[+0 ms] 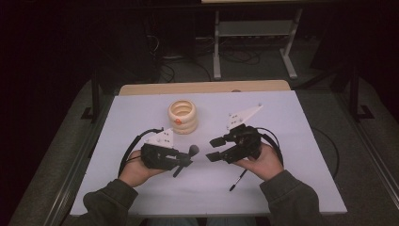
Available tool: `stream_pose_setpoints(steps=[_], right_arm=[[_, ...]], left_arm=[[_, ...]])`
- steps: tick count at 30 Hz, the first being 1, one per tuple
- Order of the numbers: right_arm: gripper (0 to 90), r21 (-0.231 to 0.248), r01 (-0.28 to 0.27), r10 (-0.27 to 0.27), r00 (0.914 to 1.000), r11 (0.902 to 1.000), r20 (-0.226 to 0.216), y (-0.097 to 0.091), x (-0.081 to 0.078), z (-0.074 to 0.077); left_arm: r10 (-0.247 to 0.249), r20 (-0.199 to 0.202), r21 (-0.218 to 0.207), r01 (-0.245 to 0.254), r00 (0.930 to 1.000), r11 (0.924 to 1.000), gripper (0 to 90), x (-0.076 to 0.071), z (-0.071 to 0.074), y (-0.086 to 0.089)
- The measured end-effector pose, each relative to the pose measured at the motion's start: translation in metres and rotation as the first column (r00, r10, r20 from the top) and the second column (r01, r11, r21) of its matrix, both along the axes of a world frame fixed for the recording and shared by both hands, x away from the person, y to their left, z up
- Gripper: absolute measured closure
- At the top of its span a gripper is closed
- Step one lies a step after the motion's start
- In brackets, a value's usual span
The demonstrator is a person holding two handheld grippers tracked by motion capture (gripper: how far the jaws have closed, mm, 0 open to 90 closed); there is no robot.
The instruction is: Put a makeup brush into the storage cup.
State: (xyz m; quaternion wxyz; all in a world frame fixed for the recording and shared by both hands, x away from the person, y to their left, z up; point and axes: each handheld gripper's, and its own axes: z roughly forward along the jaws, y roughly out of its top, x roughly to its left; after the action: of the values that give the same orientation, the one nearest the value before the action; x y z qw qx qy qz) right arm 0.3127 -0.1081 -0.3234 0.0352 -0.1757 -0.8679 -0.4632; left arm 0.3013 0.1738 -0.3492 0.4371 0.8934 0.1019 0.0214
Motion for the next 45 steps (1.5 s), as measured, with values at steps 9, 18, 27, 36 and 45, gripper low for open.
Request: stream_pose_setpoints(steps=[9, 18, 27, 36, 45], right_arm=[[39.8, 0.034, 0.114, -0.115, 0.9931, 0.9929, 0.023, -0.041, -0.012, -0.011], [35.9, 0.027, 0.211, -0.212, 0.9763, 0.9770, 0.042, -0.066, -0.014, -0.021], [32.4, 0.024, 0.262, -0.262, 0.9642, 0.9649, 0.037, -0.081, -0.017, -0.033], [30.6, 0.039, 0.291, -0.293, 0.9554, 0.9558, 0.038, -0.092, -0.020, -0.040], [29.4, 0.033, 0.317, -0.318, 0.9471, 0.9478, 0.040, -0.098, -0.022, -0.047]], left_arm=[[0.084, -0.106, -0.249, -0.108, 0.9908, 0.9624, 78.3, 0.017, 0.024, 0.011], [0.183, 0.045, -0.115, -0.176, 0.9822, 0.9775, 78.4, 0.056, 0.063, 0.000], [0.239, 0.040, -0.144, -0.231, 0.9702, 0.9622, 78.5, 0.073, 0.064, 0.001], [0.255, 0.042, -0.154, -0.246, 0.9661, 0.9571, 78.5, 0.083, 0.071, -0.001], [0.277, 0.025, -0.177, -0.268, 0.9606, 0.9470, 78.5, 0.095, 0.076, 0.001]])
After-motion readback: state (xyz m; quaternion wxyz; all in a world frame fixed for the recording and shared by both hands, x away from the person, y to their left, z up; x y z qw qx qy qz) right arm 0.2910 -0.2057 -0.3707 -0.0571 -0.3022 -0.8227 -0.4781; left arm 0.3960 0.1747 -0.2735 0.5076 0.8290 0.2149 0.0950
